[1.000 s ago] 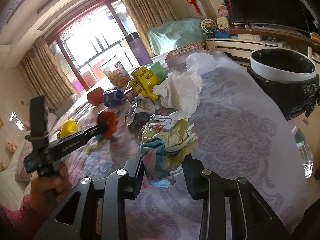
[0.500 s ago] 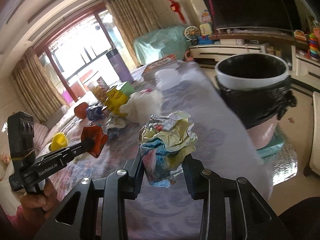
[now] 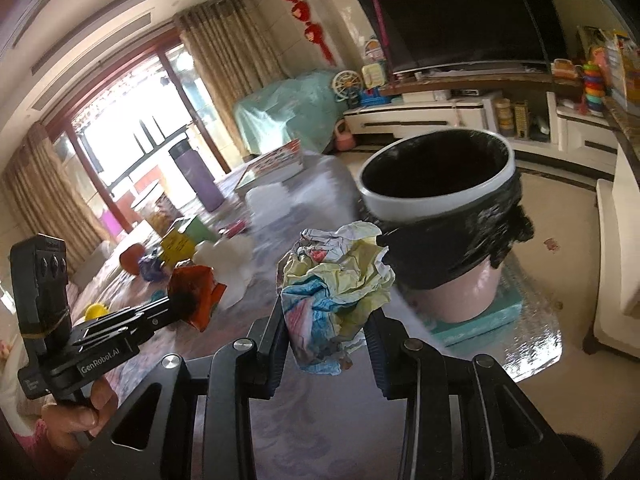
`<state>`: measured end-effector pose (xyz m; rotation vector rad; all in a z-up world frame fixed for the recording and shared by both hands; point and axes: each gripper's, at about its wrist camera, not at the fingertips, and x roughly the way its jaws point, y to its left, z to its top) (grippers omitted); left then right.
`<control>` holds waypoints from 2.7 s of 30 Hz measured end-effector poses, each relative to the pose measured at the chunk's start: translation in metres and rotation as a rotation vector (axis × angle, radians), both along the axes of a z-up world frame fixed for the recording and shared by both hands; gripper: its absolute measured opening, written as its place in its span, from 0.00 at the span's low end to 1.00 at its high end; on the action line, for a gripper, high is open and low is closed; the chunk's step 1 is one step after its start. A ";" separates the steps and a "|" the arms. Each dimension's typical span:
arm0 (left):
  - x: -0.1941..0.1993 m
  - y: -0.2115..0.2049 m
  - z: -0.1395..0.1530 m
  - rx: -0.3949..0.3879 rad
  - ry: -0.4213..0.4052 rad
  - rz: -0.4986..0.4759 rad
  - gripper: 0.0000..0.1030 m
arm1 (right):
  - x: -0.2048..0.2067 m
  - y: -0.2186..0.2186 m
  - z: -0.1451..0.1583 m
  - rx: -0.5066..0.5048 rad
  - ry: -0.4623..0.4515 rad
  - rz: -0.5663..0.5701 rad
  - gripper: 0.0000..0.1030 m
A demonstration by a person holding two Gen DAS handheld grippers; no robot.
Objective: Collect trash
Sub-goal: 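Carry both items over the trash bin and open both grippers, then move both grippers back over the table toward the remaining trash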
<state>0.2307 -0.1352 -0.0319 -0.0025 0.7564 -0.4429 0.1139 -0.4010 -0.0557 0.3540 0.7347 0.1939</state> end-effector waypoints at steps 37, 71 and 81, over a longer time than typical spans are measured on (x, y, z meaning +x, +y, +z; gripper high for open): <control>0.178 -0.145 0.007 0.067 0.027 -0.074 0.07 | 0.138 -0.102 0.005 -0.058 0.107 -0.045 0.37; 0.075 -0.092 -0.006 -0.008 0.023 0.032 0.61 | 0.081 -0.070 0.015 0.021 0.024 -0.084 0.91; 0.014 -0.039 -0.001 -0.004 0.024 0.107 0.61 | 0.049 -0.020 0.006 0.033 0.028 -0.017 0.91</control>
